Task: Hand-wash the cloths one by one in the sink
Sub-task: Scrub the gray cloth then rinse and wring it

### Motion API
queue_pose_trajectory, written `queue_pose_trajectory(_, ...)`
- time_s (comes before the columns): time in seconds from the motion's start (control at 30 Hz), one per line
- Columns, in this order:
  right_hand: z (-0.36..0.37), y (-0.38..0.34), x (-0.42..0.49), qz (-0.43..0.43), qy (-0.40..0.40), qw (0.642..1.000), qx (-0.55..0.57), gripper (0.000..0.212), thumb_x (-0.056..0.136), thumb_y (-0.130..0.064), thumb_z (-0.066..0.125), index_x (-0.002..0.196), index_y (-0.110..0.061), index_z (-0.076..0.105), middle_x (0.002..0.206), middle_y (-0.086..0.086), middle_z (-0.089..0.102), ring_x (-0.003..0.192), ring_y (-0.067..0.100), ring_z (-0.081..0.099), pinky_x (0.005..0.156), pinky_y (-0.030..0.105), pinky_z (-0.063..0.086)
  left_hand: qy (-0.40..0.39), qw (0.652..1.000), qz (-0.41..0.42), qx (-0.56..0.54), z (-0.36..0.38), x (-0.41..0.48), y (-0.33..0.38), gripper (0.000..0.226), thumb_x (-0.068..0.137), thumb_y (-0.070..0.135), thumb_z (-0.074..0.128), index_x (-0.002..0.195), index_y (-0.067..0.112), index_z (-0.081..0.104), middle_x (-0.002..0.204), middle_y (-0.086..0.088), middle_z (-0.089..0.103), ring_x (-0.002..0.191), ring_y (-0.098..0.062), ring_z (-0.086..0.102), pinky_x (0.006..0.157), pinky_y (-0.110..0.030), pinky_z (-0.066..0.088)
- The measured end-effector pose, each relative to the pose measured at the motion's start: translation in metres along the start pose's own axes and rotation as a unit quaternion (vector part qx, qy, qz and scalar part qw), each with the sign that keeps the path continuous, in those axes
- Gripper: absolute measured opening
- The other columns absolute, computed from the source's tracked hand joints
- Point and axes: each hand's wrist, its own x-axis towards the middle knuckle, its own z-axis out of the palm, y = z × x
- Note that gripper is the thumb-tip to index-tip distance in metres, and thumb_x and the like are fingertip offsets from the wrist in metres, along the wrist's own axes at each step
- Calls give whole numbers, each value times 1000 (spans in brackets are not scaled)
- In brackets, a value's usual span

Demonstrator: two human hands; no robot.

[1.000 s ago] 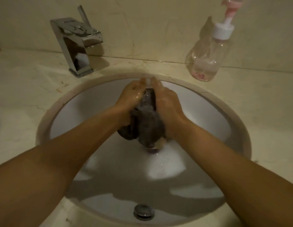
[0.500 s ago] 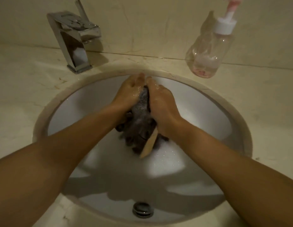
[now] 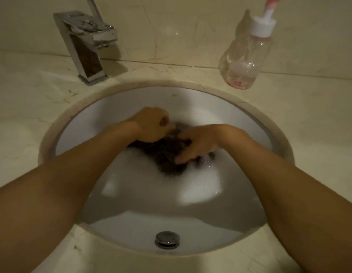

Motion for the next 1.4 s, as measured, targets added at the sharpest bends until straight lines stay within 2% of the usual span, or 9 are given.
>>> queue_pose_trajectory(0.13,14,6,12,17,-18,995,-97,105,78,-68,74,162,-39,18,158,-6,28,137,29,44,109,45,44,-182,981,61,24,16,-2,7,76,65,80,60,117,26,66,114,6,67,110,-21,62,100,-41,49)
queue_pose_trajectory(0.3,33,-1,33,-2,163,986,-24,51,96,-32,66,144,-27,49,135,4,46,117,33,55,93,41,50,-203,976,-32,78,22,5,-4,123,31,87,63,139,31,47,137,4,53,125,-24,54,107,-44,45)
queue_pose_trajectory(0.47,14,-24,27,-31,201,945,258,25,87,3,68,112,3,69,105,17,67,96,35,66,75,39,58,-94,993,-67,-24,8,4,0,55,86,37,66,136,17,53,128,-9,60,114,-31,59,100,-46,49)
queue_pose_trajectory(0.67,-3,-16,17,31,301,792,531,47,107,-47,44,129,-10,63,119,12,67,110,33,66,100,49,56,89,909,-149,-379,-8,8,21,51,86,49,47,127,21,58,116,-3,65,98,-25,64,93,-46,54)
queue_pose_trajectory(0.77,-3,-23,9,20,298,788,538,51,107,-54,41,121,-12,67,112,9,71,105,28,67,100,47,56,140,869,-144,-453,-6,10,31,40,93,43,49,124,20,59,111,0,67,96,-19,65,91,-38,55)
queue_pose_trajectory(0.9,4,-51,-8,-36,274,795,540,46,100,-62,50,100,-21,70,107,7,73,101,28,69,96,47,57,256,846,-106,-456,-15,4,27,20,91,16,53,84,19,71,70,11,68,61,3,62,46,-8,39)
queue_pose_trajectory(1.17,-10,-24,-6,67,314,742,588,46,104,-49,52,124,-10,68,102,6,72,88,22,69,71,30,59,138,846,-66,-510,-7,-6,56,30,99,39,47,117,20,63,111,-3,66,106,-23,62,97,-42,49)
queue_pose_trajectory(1.27,-8,-28,-6,64,303,714,628,50,106,-48,48,139,-12,60,116,10,71,95,25,69,75,26,59,167,863,-49,-475,-2,-6,63,33,104,43,43,127,24,58,119,0,63,108,-18,61,98,-38,49)
queue_pose_trajectory(1.4,10,-61,-14,6,255,753,607,41,101,-60,50,98,-20,61,94,-2,65,87,19,63,77,33,53,238,836,-110,-482,-15,-4,34,28,100,37,48,108,19,68,101,-1,70,97,-22,67,82,-34,54)
